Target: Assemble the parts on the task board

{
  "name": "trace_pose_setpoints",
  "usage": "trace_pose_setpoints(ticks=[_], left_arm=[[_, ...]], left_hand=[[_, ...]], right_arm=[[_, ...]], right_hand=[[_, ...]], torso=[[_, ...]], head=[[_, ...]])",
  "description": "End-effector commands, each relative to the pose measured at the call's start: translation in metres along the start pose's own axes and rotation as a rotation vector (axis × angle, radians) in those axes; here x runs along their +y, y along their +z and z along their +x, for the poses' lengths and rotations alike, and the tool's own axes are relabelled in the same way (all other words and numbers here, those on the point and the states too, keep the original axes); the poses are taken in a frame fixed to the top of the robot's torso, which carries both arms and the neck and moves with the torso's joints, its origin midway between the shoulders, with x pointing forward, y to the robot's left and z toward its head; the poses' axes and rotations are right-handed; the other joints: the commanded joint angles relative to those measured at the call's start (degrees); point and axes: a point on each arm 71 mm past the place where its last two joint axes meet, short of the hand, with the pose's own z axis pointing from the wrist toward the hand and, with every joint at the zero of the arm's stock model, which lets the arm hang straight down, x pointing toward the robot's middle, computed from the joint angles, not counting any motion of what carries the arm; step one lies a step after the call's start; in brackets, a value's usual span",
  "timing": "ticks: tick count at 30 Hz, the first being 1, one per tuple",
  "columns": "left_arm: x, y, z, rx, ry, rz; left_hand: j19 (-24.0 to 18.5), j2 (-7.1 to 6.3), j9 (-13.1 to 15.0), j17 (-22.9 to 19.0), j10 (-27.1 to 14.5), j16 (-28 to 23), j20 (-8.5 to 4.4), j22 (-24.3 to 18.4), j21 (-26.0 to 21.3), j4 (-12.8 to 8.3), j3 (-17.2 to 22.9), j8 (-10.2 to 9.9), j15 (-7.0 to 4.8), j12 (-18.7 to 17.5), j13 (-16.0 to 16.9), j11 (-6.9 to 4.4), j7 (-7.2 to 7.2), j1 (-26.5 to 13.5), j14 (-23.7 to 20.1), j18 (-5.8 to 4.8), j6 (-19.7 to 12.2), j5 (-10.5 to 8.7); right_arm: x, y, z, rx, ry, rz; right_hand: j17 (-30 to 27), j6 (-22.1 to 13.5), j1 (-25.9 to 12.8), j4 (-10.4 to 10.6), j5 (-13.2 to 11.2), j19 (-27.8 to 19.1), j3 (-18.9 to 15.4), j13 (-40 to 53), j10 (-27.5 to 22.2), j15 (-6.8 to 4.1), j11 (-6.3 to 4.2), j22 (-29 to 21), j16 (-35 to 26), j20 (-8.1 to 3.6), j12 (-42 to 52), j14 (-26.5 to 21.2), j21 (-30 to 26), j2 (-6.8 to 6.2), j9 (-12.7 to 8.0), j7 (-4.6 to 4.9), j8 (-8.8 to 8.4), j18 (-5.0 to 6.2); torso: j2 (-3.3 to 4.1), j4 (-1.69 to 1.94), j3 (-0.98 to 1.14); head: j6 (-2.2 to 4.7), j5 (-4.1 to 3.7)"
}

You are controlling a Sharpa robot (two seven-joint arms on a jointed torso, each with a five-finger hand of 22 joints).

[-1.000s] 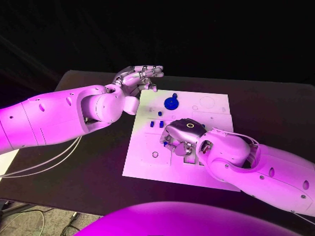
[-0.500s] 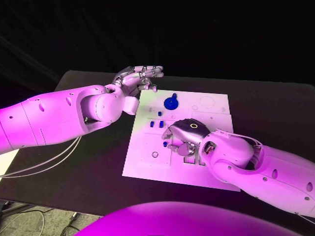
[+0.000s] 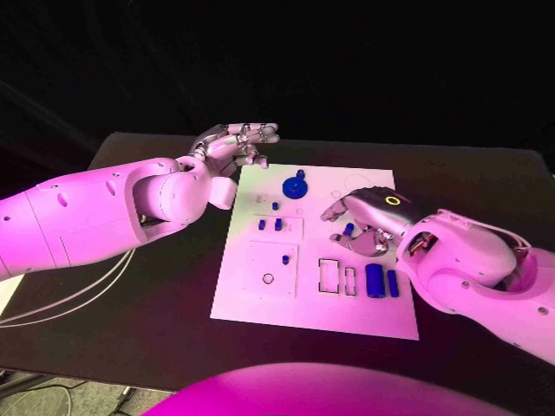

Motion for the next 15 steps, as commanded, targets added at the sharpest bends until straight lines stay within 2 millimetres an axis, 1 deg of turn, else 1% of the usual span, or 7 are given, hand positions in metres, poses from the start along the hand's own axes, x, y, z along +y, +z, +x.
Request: trace_pose_setpoints(ticks=[1,2,4,5,7,11,15], left_arm=[[0.000,0.000,0.003,0.027,0.000,0.004],[0.000,0.000,0.004,0.028,0.000,0.004],[0.000,0.000,0.004,0.030,0.000,0.004],[0.000,0.000,0.004,0.031,0.000,0.004],[0.001,0.000,0.003,0.030,0.001,0.002],[0.001,0.000,0.003,0.032,0.001,0.002],[0.001,0.000,0.003,0.032,0.001,0.001]], left_hand=[[0.13,-0.05,-0.07,-0.08,-0.33,-0.28,0.11,-0.07,-0.36,0.00,-0.38,0.05,-0.05,0.29,0.05,0.04,0.03,0.31,-0.32,1.11,-0.36,0.05],[0.13,-0.05,-0.07,-0.08,-0.33,-0.28,0.11,-0.07,-0.36,0.00,-0.38,0.05,-0.05,0.29,0.05,0.04,0.03,0.31,-0.32,1.11,-0.36,0.05],[0.13,-0.05,-0.07,-0.08,-0.33,-0.28,0.11,-0.07,-0.36,0.00,-0.38,0.05,-0.05,0.29,0.05,0.04,0.03,0.31,-0.32,1.11,-0.36,0.05],[0.13,-0.05,-0.07,-0.08,-0.33,-0.28,0.11,-0.07,-0.36,0.00,-0.38,0.05,-0.05,0.29,0.05,0.04,0.03,0.31,-0.32,1.11,-0.36,0.05],[0.13,-0.05,-0.07,-0.08,-0.33,-0.28,0.11,-0.07,-0.36,0.00,-0.38,0.05,-0.05,0.29,0.05,0.04,0.03,0.31,-0.32,1.11,-0.36,0.05],[0.13,-0.05,-0.07,-0.08,-0.33,-0.28,0.11,-0.07,-0.36,0.00,-0.38,0.05,-0.05,0.29,0.05,0.04,0.03,0.31,-0.32,1.11,-0.36,0.05],[0.13,-0.05,-0.07,-0.08,-0.33,-0.28,0.11,-0.07,-0.36,0.00,-0.38,0.05,-0.05,0.29,0.05,0.04,0.03,0.31,-0.32,1.11,-0.36,0.05]], right_arm=[[-0.016,-0.003,-0.003,0.040,-0.015,0.073],[-0.023,-0.005,-0.006,0.045,-0.025,0.085],[-0.029,-0.007,-0.007,0.050,-0.034,0.097],[-0.032,-0.008,-0.008,0.054,-0.038,0.101],[-0.036,-0.009,-0.008,0.065,-0.044,0.107],[-0.038,-0.010,-0.006,0.082,-0.052,0.108],[-0.038,-0.007,-0.003,0.094,-0.053,0.104]], right_hand=[[0.03,-0.59,-0.20,0.35,-0.29,0.29,-1.77,-0.06,-1.47,0.42,0.15,-0.19,-0.15,0.09,-0.14,0.82,-0.46,-0.51,-0.23,-0.59,0.03,0.45],[0.05,-0.94,0.29,0.74,-0.43,0.26,-3.46,0.03,-2.19,0.49,0.14,-0.58,-0.06,0.06,0.01,0.88,-0.77,-0.38,-0.35,-0.68,0.06,0.55],[-0.01,-1.07,0.49,1.01,-0.60,0.23,-4.38,0.01,-2.62,0.39,0.14,-0.83,-0.08,0.11,0.06,0.88,-0.95,-0.40,-0.39,-0.72,0.06,0.54],[-0.10,-1.11,0.68,1.13,-0.59,0.24,-4.78,0.00,-2.79,0.38,0.13,-0.87,-0.13,0.10,0.12,0.87,-0.99,-0.34,-0.40,-0.73,0.07,0.54],[-0.21,-1.13,0.95,1.26,-0.56,0.27,-5.24,0.01,-2.94,0.36,0.10,-0.91,-0.19,0.09,0.22,0.86,-1.04,-0.26,-0.41,-0.80,0.08,0.54],[-0.54,-0.87,1.73,1.44,-0.41,0.43,-5.78,0.08,-2.68,0.26,-0.06,-0.84,-0.40,0.03,0.76,0.81,-1.02,0.28,-0.37,-0.98,0.17,0.52],[-0.96,-0.34,2.61,1.53,-0.29,0.65,-5.82,0.13,-1.78,0.12,-0.24,-0.76,-0.69,-0.09,1.60,0.74,-0.98,1.11,-0.32,-0.90,0.24,0.49]], torso=[[-0.03,-0.24,-0.15],[-0.02,-0.27,-0.19],[0.03,-0.28,-0.18],[0.06,-0.30,-0.07],[0.05,-0.33,0.02],[-0.02,-0.19,-0.17],[-0.04,-0.19,-0.14]], head=[[0.33,-0.38],[0.40,-0.47],[0.49,-0.53],[0.53,-0.46],[0.43,-0.34],[0.40,-0.44],[0.39,-0.25]])
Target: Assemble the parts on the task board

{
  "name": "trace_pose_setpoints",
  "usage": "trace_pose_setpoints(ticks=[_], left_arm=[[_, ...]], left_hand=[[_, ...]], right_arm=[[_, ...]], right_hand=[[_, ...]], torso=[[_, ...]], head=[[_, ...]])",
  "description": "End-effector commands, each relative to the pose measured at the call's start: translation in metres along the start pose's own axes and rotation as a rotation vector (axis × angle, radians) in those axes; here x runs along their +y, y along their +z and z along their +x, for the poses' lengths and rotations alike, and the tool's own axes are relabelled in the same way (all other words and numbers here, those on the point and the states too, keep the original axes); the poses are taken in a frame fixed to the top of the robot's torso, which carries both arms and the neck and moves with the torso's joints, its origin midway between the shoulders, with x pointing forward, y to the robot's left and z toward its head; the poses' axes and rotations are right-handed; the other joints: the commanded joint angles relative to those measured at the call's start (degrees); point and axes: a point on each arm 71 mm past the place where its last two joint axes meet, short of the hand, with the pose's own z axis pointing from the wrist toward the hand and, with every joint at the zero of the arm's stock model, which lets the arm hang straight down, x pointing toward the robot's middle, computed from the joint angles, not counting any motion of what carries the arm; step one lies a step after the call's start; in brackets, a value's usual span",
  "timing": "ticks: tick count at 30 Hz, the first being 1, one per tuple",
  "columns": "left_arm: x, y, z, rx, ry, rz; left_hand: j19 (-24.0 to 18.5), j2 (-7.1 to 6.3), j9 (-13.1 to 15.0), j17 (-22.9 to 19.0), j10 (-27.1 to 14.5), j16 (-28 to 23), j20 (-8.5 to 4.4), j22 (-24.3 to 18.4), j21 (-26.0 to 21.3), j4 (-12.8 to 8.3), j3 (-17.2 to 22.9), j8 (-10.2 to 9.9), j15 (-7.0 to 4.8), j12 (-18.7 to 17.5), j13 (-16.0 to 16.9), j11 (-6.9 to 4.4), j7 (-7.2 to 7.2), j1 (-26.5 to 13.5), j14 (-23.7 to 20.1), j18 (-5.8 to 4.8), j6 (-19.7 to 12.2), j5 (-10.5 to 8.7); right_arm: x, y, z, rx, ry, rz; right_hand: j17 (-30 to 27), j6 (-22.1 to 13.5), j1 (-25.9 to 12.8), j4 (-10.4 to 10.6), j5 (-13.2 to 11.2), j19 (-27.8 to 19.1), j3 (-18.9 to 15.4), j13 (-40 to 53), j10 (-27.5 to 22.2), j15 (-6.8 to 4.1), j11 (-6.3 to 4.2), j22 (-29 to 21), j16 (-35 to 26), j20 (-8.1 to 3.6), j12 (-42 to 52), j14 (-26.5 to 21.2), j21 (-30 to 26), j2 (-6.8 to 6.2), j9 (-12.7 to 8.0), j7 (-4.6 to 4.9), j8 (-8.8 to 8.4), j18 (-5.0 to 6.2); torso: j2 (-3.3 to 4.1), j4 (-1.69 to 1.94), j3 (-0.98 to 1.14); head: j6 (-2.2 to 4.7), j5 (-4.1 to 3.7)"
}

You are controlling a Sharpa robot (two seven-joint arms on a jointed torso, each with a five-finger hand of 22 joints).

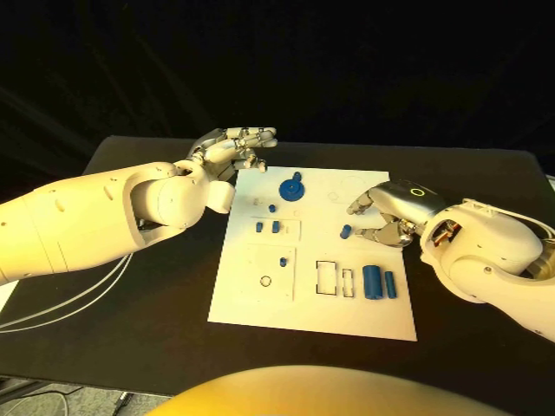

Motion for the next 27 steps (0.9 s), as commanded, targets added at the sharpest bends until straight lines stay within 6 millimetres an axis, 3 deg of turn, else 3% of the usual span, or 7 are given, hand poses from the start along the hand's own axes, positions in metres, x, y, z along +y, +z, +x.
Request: trace_pose_setpoints(ticks=[1,7,11,17,27], left_arm=[[0.000,0.000,0.003,0.025,-0.002,0.005],[0.000,0.000,0.002,0.025,-0.002,0.004],[0.000,0.000,0.003,0.026,-0.002,0.003],[0.000,0.001,0.003,0.028,0.003,0.005],[0.000,0.001,0.002,0.028,0.005,0.003]], left_hand=[[0.13,-0.05,-0.07,-0.05,-0.25,-0.28,0.11,-0.05,-0.36,0.00,-0.38,0.05,-0.08,0.29,0.06,-0.05,0.03,0.31,-0.34,1.11,-0.36,0.05],[0.13,-0.05,-0.07,-0.05,-0.25,-0.28,0.11,-0.05,-0.36,0.00,-0.38,0.05,-0.08,0.29,0.06,-0.05,0.03,0.31,-0.34,1.11,-0.36,0.05],[0.13,-0.05,-0.07,-0.05,-0.25,-0.28,0.11,-0.05,-0.36,0.00,-0.38,0.05,-0.08,0.29,0.06,-0.05,0.03,0.31,-0.34,1.11,-0.36,0.05],[0.13,-0.05,-0.07,-0.05,-0.25,-0.28,0.11,-0.05,-0.36,0.00,-0.38,0.05,-0.08,0.29,0.06,-0.05,0.03,0.31,-0.34,1.11,-0.36,0.05],[0.14,0.00,-0.06,-0.16,-0.33,-0.30,0.13,-0.12,-0.46,-0.07,-0.47,0.06,-0.06,0.37,0.06,-0.04,0.04,0.38,-0.41,1.11,-0.41,0.06]], right_arm=[[0.002,0.002,0.005,0.044,-0.014,-0.009],[0.010,0.006,0.009,0.049,-0.007,-0.038],[0.013,0.008,0.010,0.054,-0.004,-0.052],[0.016,0.010,0.012,0.061,-0.003,-0.062],[0.015,0.013,0.015,0.075,-0.040,-0.047]], right_hand=[[-0.11,0.54,0.89,-0.01,0.13,0.54,-0.16,0.05,0.79,-0.05,-0.05,0.05,-0.38,0.01,0.58,0.86,-0.22,0.23,0.03,-0.09,0.25,0.50],[-0.08,1.73,1.82,0.00,0.19,0.78,0.76,-0.02,2.65,-0.97,-0.88,0.10,-0.32,-0.72,1.70,0.97,-0.22,1.15,0.11,0.44,0.39,0.51],[-0.16,2.86,2.00,0.20,0.09,0.90,1.65,-0.07,4.49,-0.98,-1.08,0.13,-0.35,-0.88,2.32,1.02,-0.23,1.59,0.22,0.47,0.59,0.44],[0.23,4.51,2.40,0.27,-0.04,1.25,3.39,-0.08,7.29,-1.04,-1.26,0.63,0.00,-0.94,2.65,1.18,0.07,2.00,0.37,0.59,0.81,0.33],[1.38,7.81,3.82,-0.83,-1.43,1.93,6.56,0.17,11.63,-1.73,-2.13,1.95,1.05,-1.55,2.66,1.49,0.96,2.69,0.87,0.23,1.73,0.13]], torso=[[-0.04,0.03,-0.04],[0.02,0.08,-0.01],[-0.03,0.06,-0.13],[-0.01,-0.05,-0.06],[0.00,0.04,-0.05]], head=[[-0.02,0.13],[-0.13,0.25],[-0.15,0.20],[-0.22,0.38],[-0.47,0.29]])
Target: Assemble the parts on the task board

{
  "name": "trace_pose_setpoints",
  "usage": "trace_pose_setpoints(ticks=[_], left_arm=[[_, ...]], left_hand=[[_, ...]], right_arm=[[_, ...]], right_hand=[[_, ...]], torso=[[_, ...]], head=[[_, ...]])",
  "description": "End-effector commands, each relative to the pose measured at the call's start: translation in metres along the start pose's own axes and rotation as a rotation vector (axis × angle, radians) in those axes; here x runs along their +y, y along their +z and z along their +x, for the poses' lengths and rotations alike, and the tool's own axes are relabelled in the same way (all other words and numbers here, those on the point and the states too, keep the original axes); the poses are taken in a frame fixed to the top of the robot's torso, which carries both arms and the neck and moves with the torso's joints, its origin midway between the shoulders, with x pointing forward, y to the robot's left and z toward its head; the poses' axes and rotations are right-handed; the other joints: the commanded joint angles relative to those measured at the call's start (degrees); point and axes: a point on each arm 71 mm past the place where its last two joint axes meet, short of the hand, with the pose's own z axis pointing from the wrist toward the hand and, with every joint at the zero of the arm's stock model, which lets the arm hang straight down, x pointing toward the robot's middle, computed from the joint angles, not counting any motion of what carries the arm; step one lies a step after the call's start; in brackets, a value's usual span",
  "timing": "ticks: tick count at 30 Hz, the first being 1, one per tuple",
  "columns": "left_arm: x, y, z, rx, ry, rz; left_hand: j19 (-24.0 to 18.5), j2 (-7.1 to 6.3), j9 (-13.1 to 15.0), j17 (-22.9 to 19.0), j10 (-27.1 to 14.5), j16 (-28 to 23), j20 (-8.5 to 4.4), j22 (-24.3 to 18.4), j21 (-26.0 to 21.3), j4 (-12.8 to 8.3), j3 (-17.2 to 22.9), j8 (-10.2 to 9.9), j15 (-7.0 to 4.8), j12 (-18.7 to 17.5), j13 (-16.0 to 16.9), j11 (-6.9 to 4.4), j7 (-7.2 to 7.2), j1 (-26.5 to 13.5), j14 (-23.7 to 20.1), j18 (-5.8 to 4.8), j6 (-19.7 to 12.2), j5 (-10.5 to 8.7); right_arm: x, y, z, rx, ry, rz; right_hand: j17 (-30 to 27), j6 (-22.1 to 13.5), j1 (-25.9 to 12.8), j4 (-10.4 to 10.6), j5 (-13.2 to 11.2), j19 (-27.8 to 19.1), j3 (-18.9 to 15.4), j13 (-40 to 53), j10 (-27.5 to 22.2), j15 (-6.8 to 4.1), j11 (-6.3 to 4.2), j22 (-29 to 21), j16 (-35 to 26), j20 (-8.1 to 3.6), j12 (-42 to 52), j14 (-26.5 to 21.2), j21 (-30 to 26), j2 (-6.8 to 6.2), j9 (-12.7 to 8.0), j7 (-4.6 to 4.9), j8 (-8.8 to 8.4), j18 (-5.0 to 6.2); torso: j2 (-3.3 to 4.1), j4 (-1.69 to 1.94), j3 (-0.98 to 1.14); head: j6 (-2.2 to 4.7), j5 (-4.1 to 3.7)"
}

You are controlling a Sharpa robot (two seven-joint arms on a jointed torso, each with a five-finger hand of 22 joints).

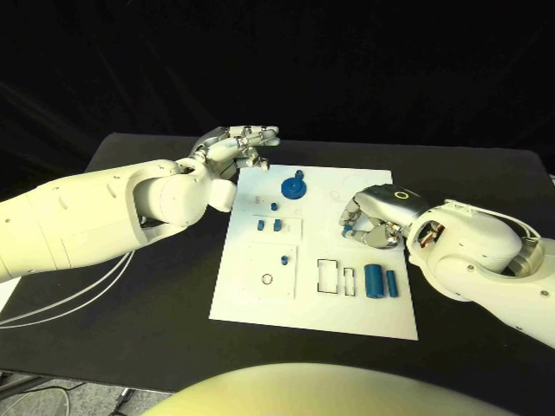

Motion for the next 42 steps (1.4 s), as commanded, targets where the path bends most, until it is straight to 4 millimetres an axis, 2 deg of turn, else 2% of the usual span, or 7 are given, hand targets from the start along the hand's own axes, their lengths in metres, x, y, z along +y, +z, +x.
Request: trace_pose_setpoints(ticks=[1,11,20,38,42], left_arm=[[0.000,0.000,0.002,0.023,-0.001,0.004],[0.000,0.001,0.002,0.027,0.008,0.001],[0.000,0.001,0.002,0.028,0.009,-0.001],[0.000,0.001,0.002,0.028,0.010,-0.003],[0.000,0.001,0.002,0.027,0.010,-0.004]], left_hand=[[0.14,0.00,-0.06,-0.05,-0.33,-0.30,0.13,-0.05,-0.13,0.09,-0.31,0.06,-0.07,0.37,0.06,-0.04,0.04,0.38,-0.42,1.12,-0.41,0.06],[0.13,-0.02,-0.10,-0.50,-0.72,-0.50,0.19,-0.20,-0.35,0.04,-0.62,-0.06,0.03,0.43,0.03,0.10,0.20,0.34,-0.69,1.11,-0.78,0.04],[0.10,-0.01,-0.11,-0.82,-0.89,-0.67,0.23,-0.27,-0.46,0.02,-0.74,-0.10,0.08,0.47,0.02,0.16,0.25,0.33,-0.88,1.10,-0.93,0.05],[0.06,0.07,-0.11,-1.06,-1.05,-0.79,0.27,-0.35,-0.59,-0.01,-0.85,-0.13,0.12,0.53,0.01,0.21,0.30,0.36,-1.05,1.09,-1.06,0.06],[0.06,0.07,-0.11,-1.06,-1.05,-0.79,0.27,-0.35,-0.59,-0.01,-0.85,-0.13,0.12,0.53,0.01,0.21,0.30,0.36,-1.05,1.09,-1.06,0.06]], right_arm=[[-0.001,0.001,0.005,0.033,-0.045,0.005],[-0.006,0.005,0.009,0.049,-0.081,0.023],[-0.005,0.006,0.014,0.072,-0.086,0.023],[-0.006,0.006,0.021,0.138,-0.068,0.023],[-0.006,0.007,0.019,0.100,-0.064,0.025]], right_hand=[[0.17,0.48,0.97,-0.15,-0.32,0.40,0.82,0.24,0.92,-0.37,-0.38,0.23,0.36,-0.03,0.11,1.60,0.31,0.42,0.08,0.00,0.40,0.11],[0.17,0.52,1.17,-0.46,-0.43,0.37,1.45,0.19,1.06,-0.35,-0.39,0.17,0.40,-0.10,-0.29,1.59,0.29,0.40,0.06,0.02,0.27,0.12],[0.25,0.57,1.22,-0.58,-0.47,0.40,1.69,0.18,1.14,-0.34,-0.38,0.27,0.46,-0.11,-0.43,1.60,0.35,0.40,0.06,0.04,0.24,0.10],[0.15,0.86,0.96,-0.66,-0.72,0.35,1.94,0.22,1.58,-0.31,-0.37,0.21,0.42,-0.12,-0.64,1.58,0.32,0.21,0.10,0.11,0.25,0.10],[0.26,1.73,1.03,-0.87,-0.71,0.42,2.51,0.33,2.50,-0.47,-0.55,0.43,0.54,-0.20,-0.68,1.59,0.47,0.60,0.28,0.02,0.56,0.08]], torso=[[0.01,-0.01,-0.02],[-0.01,0.00,0.02],[-0.04,-0.04,-0.06],[-0.03,-0.04,-0.01],[0.00,-0.05,-0.01]], head=[[-0.12,-0.08],[-0.17,-0.13],[-0.27,-0.18],[-0.45,-0.26],[-0.48,-0.25]])
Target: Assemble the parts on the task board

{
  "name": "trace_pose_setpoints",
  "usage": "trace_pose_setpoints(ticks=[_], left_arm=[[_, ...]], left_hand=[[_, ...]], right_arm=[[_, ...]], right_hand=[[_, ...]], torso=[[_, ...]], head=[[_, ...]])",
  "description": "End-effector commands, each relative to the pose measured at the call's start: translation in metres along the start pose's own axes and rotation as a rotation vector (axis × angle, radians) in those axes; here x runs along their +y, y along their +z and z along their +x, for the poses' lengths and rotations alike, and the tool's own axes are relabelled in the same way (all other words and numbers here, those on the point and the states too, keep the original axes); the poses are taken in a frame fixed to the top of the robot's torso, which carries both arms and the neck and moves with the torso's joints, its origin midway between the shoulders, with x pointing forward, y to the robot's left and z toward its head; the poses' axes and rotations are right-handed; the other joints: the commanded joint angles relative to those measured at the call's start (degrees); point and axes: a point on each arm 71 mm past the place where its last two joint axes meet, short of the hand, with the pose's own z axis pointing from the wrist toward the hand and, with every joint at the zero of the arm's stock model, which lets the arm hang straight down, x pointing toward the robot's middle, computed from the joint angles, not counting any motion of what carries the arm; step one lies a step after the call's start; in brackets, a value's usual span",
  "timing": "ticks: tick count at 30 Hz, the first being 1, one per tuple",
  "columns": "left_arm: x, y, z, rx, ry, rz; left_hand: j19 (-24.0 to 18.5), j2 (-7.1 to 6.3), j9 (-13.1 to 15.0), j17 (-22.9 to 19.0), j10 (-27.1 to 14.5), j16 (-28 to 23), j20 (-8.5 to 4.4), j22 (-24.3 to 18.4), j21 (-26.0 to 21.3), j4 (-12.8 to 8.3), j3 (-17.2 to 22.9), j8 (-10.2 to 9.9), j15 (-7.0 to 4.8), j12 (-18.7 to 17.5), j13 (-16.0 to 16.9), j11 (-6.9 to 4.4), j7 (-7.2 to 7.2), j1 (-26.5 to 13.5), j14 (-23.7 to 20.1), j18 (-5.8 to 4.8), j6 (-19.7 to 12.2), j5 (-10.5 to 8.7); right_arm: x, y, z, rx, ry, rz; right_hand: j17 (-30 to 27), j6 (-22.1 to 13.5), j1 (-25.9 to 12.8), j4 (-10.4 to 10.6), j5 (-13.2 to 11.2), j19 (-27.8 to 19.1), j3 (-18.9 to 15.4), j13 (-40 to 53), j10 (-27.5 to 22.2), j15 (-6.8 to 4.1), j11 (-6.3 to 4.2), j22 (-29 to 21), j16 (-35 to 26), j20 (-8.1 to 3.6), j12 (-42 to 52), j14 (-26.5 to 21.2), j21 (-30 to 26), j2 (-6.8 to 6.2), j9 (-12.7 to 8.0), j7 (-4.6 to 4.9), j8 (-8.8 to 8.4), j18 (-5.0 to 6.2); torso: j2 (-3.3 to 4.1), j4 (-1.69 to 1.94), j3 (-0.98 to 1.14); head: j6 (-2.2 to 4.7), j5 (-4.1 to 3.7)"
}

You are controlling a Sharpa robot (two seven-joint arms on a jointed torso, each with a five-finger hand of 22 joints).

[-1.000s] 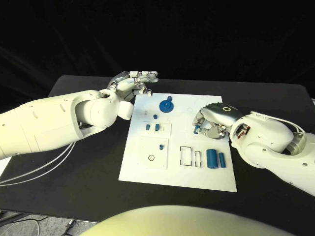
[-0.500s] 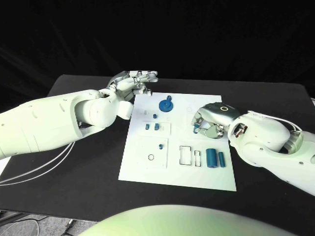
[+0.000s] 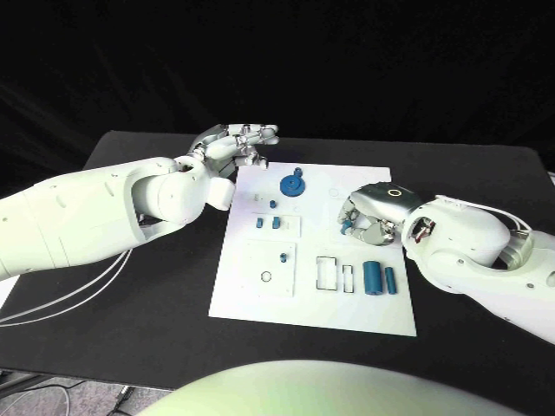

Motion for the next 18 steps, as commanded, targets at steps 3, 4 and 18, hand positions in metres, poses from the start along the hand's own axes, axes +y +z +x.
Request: trace_pose_setpoints(ticks=[3,4,18], left_arm=[[0.000,0.000,0.003,0.020,-0.002,0.004],[0.000,0.001,0.003,0.020,-0.002,0.004],[0.000,0.001,0.002,0.019,-0.002,0.003]], left_hand=[[0.06,0.07,-0.07,-0.05,-0.43,-0.33,0.27,-0.05,-0.39,0.13,-0.36,-0.13,-0.08,0.32,0.02,0.00,0.09,0.36,-0.41,1.09,-0.45,0.06],[0.06,0.07,-0.07,-0.05,-0.43,-0.33,0.27,-0.05,-0.39,0.13,-0.36,-0.13,-0.08,0.32,0.02,0.00,0.09,0.36,-0.41,1.09,-0.45,0.06],[0.04,0.16,-0.06,-0.07,-0.50,-0.32,0.29,-0.09,-0.46,0.10,-0.37,-0.13,-0.06,0.37,0.02,0.01,0.10,0.42,-0.46,1.09,-0.51,0.07]], right_arm=[[-0.003,-0.001,0.010,0.016,-0.004,0.022],[-0.002,-0.001,0.008,-0.002,0.000,0.020],[0.006,-0.015,-0.022,-0.139,0.127,-0.006]], right_hand=[[0.23,1.12,0.28,-0.28,-0.33,0.43,0.74,0.19,1.51,-0.51,-0.56,0.31,0.49,-0.24,-0.32,1.51,0.44,0.48,0.31,-0.10,0.74,0.06],[0.27,1.32,0.29,-0.37,-0.37,0.48,0.86,0.23,1.77,-0.57,-0.61,0.42,0.53,-0.29,-0.34,1.52,0.52,0.53,0.36,-0.14,0.82,0.04],[0.74,1.72,0.35,-0.73,-0.42,0.78,1.31,0.26,2.27,-0.68,-0.69,1.15,0.93,-0.50,-0.63,1.63,0.99,0.70,0.48,-0.13,0.92,-0.06]], torso=[[0.01,-0.04,0.06],[0.01,-0.04,0.06],[0.00,0.03,-0.03]], head=[[0.04,-0.05],[0.04,-0.05],[0.06,0.09]])
